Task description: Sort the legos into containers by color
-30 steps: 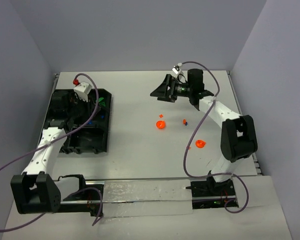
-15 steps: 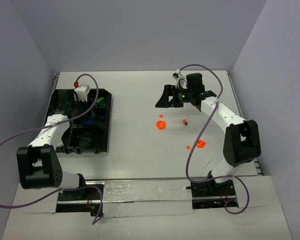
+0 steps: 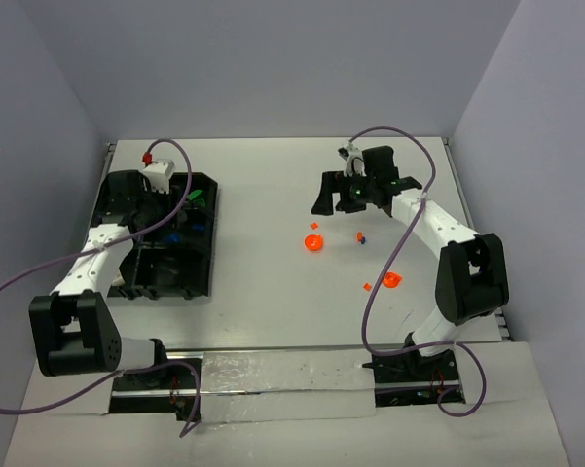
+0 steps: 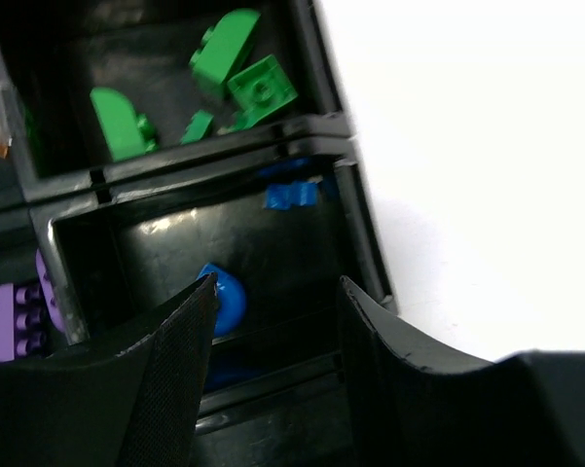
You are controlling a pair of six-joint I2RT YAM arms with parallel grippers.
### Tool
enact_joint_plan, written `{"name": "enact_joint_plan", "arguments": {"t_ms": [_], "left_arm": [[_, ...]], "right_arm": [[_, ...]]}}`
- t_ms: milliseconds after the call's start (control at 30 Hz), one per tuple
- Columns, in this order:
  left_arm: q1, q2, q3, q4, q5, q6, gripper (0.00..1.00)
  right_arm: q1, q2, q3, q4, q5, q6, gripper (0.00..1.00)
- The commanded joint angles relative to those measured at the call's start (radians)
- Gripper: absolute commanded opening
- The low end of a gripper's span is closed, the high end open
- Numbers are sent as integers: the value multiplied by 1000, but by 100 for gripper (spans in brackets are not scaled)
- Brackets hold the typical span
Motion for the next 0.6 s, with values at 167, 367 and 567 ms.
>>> {"name": "enact_joint_plan", "arguments": {"t_ms": [167,367,567], "left_arm": [[6,-94,12,35,116,13,57],[6,-98,3,37,130,4,57],[6,-99,-7,40,126,4,57]], "right_arm": [[-78,-53,-155,-113,326,-230,71],[-86,-16,-171,-136,412,-293,51],[-86,45,-146,-149,451,-292,45]]}}
